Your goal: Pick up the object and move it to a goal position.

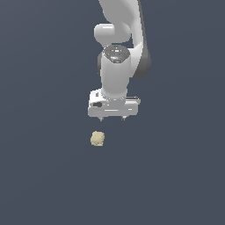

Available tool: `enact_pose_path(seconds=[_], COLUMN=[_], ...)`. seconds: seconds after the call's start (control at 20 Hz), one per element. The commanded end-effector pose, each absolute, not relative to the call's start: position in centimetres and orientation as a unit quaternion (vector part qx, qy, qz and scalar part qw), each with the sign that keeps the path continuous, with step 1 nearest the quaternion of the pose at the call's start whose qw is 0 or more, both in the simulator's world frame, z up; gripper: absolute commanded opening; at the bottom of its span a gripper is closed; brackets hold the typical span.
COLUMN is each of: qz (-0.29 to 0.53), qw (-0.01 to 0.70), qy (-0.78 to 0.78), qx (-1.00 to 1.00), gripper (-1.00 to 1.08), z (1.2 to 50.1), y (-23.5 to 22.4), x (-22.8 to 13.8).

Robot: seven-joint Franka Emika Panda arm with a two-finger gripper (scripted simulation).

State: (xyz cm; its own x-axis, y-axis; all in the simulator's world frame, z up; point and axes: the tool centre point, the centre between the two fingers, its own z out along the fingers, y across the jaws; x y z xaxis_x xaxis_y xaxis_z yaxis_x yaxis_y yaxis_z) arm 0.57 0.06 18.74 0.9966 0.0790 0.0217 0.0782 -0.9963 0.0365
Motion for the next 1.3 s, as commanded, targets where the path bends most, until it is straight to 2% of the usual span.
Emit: enact_pose_path(seconds=[0.0, 0.65, 0.95, 1.25], qz=[0.012, 0.042, 0.036, 0.022], qw=[0.018, 0.017, 0.014, 0.007], qy=[0.039, 0.042, 0.024, -0.015], qx=[0.999, 0.998, 0.999, 1.000], gripper=[1.00, 1.00, 1.00, 1.00], z=[18.7, 21.2, 19.5, 15.8], y=[0.1, 1.9, 0.5, -2.5], x=[0.6, 1.8, 2.2, 2.8])
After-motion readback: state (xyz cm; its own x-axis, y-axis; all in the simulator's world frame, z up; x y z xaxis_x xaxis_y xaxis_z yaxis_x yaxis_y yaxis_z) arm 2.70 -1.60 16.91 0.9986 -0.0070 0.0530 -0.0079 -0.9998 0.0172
